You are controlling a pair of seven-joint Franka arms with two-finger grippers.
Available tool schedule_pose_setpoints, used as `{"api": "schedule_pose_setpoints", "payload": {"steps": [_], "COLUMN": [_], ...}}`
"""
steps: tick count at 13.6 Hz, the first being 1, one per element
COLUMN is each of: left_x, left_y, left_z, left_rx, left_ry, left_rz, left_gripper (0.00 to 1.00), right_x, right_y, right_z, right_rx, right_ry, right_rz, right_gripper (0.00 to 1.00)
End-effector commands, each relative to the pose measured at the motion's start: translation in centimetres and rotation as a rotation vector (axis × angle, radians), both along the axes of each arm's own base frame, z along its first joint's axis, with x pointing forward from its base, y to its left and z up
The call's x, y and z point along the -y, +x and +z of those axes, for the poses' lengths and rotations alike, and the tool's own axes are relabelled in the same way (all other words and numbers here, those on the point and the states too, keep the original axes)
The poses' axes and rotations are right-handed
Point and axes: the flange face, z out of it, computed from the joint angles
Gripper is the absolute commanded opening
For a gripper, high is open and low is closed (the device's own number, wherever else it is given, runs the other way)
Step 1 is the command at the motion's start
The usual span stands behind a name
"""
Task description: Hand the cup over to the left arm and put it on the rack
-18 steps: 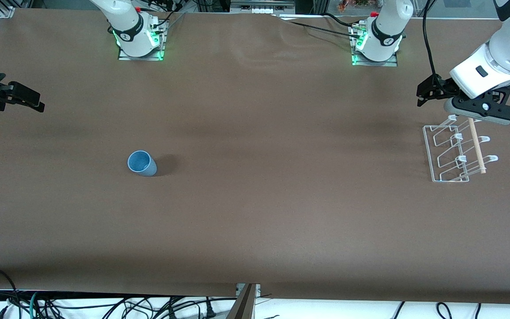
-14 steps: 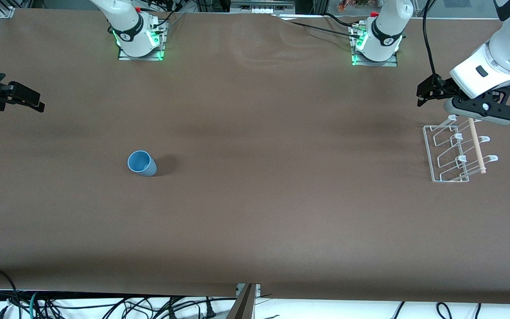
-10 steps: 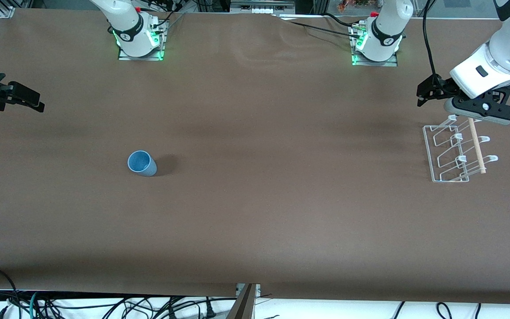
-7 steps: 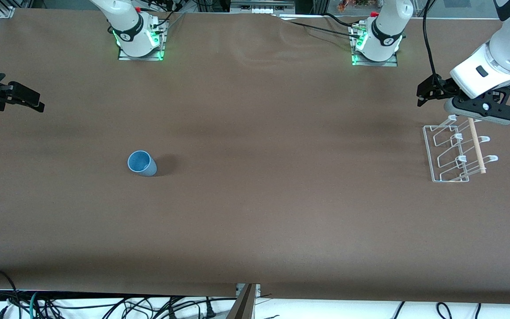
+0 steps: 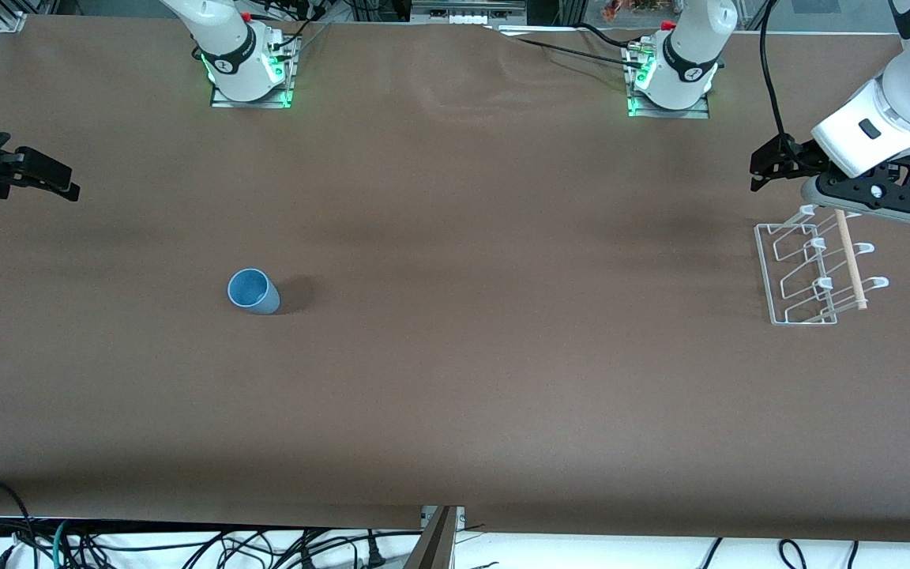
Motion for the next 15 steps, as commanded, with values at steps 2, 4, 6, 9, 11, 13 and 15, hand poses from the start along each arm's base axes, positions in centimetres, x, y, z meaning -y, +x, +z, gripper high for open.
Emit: {"api": "schedule_pose_setpoints", "payload": {"steps": [2,4,6,9,11,13,15], "left_x": [-0.1,-0.3,-0.3,-0.2,-0.2,-0.1,-0.1], "left_y": [-0.1,-0.1,-0.1,-0.1,-0.1,-0.1,-0.1], "left_z": [0.6,0.6,0.6,0.6,0.7,0.7,0.7], "left_rx": [0.003,0.003,0.003,0.003,0.003,0.003,0.003], "left_ry": [0.024,0.025,0.025,0.026,0.026,0.026,0.026], "left_rz": [-0.008,-0.004,-0.004,-0.005,-0.005,-0.007,-0.007], "left_gripper": [1.00,1.00,1.00,1.00,1.00,1.00,1.00], "right_x": [0.1,0.2,0.3,0.3,0.3,0.3,0.3], "right_y": [0.1,0.1,0.1,0.5,0.8,1.2,2.3], "right_z": [0.4,0.5,0.0,-2.5,-4.6,-7.5,-11.0], "right_rx": [0.008,0.011,0.002,-0.003,-0.001,0.011,0.012], "right_ry": [-0.006,-0.007,-0.008,-0.009,-0.009,-0.014,-0.016], "right_rz": [0.010,0.007,0.003,0.006,0.005,0.009,0.009], "right_gripper": [1.00,1.00,1.00,1.00,1.00,1.00,1.00]}}
